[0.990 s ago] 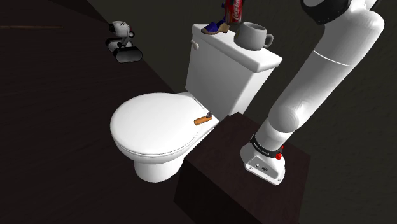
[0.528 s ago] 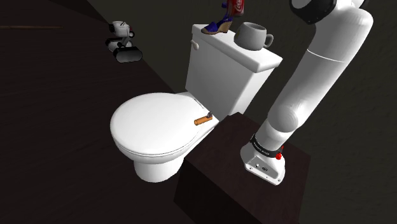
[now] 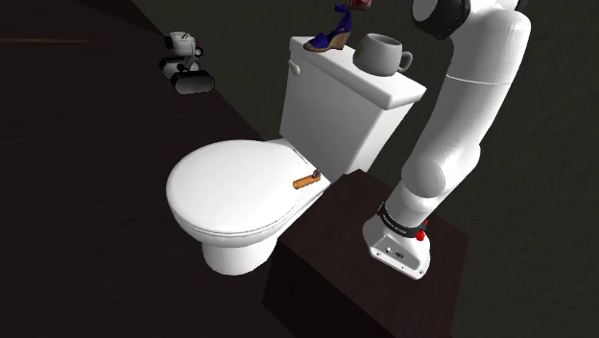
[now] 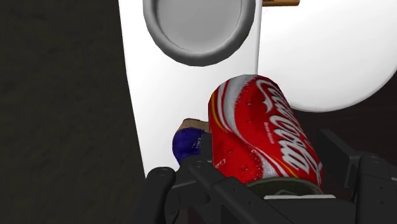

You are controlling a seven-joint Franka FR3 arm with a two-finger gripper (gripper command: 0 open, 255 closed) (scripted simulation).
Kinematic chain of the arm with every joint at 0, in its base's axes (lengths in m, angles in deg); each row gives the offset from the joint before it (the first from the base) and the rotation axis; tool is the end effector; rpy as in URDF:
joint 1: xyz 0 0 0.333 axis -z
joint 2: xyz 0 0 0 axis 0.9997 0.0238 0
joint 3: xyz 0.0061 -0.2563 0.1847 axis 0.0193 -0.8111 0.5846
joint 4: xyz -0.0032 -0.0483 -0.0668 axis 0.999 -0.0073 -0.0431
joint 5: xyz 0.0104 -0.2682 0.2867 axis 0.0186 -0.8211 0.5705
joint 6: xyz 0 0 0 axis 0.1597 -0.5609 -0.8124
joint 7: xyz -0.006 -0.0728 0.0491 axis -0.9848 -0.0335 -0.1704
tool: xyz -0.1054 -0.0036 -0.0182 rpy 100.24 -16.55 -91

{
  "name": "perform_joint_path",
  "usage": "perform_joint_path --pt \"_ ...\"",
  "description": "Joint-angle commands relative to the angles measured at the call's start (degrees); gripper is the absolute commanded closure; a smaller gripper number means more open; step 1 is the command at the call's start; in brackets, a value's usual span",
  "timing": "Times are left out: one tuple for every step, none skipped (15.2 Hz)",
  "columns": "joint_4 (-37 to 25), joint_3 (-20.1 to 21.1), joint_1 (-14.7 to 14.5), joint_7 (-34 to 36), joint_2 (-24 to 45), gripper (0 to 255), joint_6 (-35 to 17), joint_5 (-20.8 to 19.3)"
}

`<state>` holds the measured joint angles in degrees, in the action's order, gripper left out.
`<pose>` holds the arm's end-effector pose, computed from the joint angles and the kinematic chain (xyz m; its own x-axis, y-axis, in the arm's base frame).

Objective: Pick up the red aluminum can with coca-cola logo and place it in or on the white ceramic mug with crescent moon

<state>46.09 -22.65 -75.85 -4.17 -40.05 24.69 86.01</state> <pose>0.4585 -0.2730 0.7769 0.9773 -0.2118 0.0051 -0.2118 -0.9773 -0.0050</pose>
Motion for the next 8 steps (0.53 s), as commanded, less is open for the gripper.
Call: perform_joint_path --pt "-10.21 -0.21 3.11 -0.42 5.13 255 5.34 3.14" --pt "-11.82 -0.06 3.77 -0.42 5.94 255 6.14 3.61" --pt "-5.44 -0.37 1.98 -1.13 1.72 255 3.88 1.28" --pt "-1.27 -0.97 0.76 -1.8 -1.33 255 2.64 -0.26" --pt "1.98 -1.44 -0.08 -2.42 -3.92 255 1.82 -1.58" --pt "4.67 -1.4 -0.34 -2.98 -6.24 255 1.26 -2.84" --pt "6.95 -1.53 -0.58 -3.57 -8.34 255 0.9 -3.95" --pt "8.93 -1.68 -0.72 -4.18 -10.28 255 0.67 -4.97"
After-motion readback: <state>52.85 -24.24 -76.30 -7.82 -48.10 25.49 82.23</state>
